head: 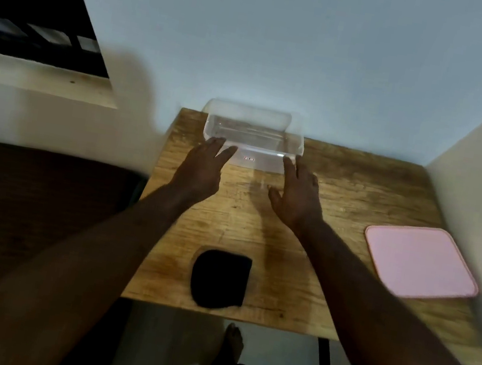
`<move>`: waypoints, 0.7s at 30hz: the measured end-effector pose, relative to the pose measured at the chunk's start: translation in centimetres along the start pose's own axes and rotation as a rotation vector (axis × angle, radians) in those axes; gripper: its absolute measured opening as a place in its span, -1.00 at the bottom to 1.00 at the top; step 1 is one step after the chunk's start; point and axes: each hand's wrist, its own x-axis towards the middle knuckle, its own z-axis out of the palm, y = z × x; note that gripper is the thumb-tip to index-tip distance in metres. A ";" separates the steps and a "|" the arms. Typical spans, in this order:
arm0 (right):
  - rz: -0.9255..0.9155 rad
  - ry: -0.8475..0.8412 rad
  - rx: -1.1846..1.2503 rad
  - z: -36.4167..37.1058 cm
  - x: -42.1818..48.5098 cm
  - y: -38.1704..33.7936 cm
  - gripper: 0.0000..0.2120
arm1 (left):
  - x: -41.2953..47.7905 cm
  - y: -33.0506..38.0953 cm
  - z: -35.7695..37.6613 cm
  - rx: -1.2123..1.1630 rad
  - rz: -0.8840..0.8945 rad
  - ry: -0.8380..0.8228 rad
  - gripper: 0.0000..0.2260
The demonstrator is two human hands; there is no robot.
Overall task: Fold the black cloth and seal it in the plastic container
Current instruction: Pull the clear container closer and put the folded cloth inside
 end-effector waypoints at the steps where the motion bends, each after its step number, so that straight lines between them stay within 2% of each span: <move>1: -0.024 -0.018 -0.037 -0.1 1.2 0.1 -0.28 | 1.2 -0.3 0.1 0.068 0.006 -0.022 -0.33; 3: -0.064 -0.055 -0.111 -0.3 3.5 0.4 -0.28 | 3.2 -0.6 0.3 0.157 -0.002 -0.051 -0.27; 6: -0.116 -0.068 -0.175 -0.4 5.9 0.9 -0.37 | 4.9 -0.5 -0.1 0.193 -0.052 -0.073 -0.35; 9: -0.152 -0.117 -0.171 -0.1 7.4 1.6 -0.56 | 5.8 -0.5 -0.2 0.176 -0.106 -0.087 -0.47; 12: -0.151 -0.077 -0.111 0.0 8.4 1.9 -0.77 | 5.9 -0.5 0.2 0.109 -0.140 -0.038 -0.58; 15: -0.130 -0.092 -0.049 -0.4 8.8 2.4 -0.76 | 5.6 -0.5 0.6 0.061 -0.161 -0.010 -0.62; 21: -0.116 -0.092 0.040 -0.3 6.3 4.4 -0.79 | 3.8 1.1 1.2 -0.002 -0.136 -0.016 -0.56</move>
